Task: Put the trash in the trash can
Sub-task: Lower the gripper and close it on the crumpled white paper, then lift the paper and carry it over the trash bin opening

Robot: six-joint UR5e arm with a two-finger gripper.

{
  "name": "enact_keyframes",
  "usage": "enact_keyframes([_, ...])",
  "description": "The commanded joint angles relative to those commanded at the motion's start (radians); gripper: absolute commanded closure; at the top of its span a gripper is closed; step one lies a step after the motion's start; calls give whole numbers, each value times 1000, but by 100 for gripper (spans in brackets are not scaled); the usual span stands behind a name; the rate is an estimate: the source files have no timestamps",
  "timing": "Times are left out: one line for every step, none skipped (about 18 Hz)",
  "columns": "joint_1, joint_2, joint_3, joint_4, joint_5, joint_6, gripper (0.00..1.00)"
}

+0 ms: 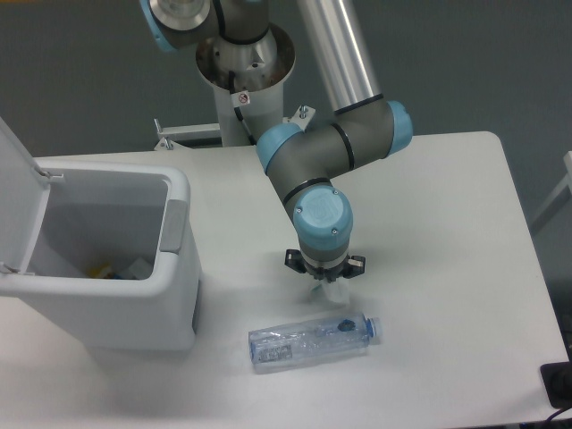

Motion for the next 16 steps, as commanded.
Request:
enact_keyframes([0,0,6,-6,0,0,100])
enact_keyframes([0,0,8,-8,4,5,100])
enact_keyframes([0,2,8,-9,5,5,100])
enact_keyframes([3,6,9,-11,1,6,100])
enact_keyframes([6,15,9,-11,-2,6,100])
enact_keyframes([9,24,9,-14,-3,9,100])
enact_keyframes([15,31,9,-14,-3,26,100])
enact_keyframes([26,40,9,-14,-3,52,100])
enact_keyframes([34,61,8,-17,-8,84,100])
enact_keyframes([35,70,12,-20,-26,95,100])
enact_keyframes([44,81,25,-21,-43,100,100])
enact_keyframes([55,101,53,-21,-72,103,100])
enact_keyframes([55,109,80,-21,-109,103,100])
enact_keyframes([55,130,119,-29,-174,101,100])
enact_keyframes([51,152,155,-52,-237,100,100])
enact_keyframes([46,164,175,-70,-274,94,100])
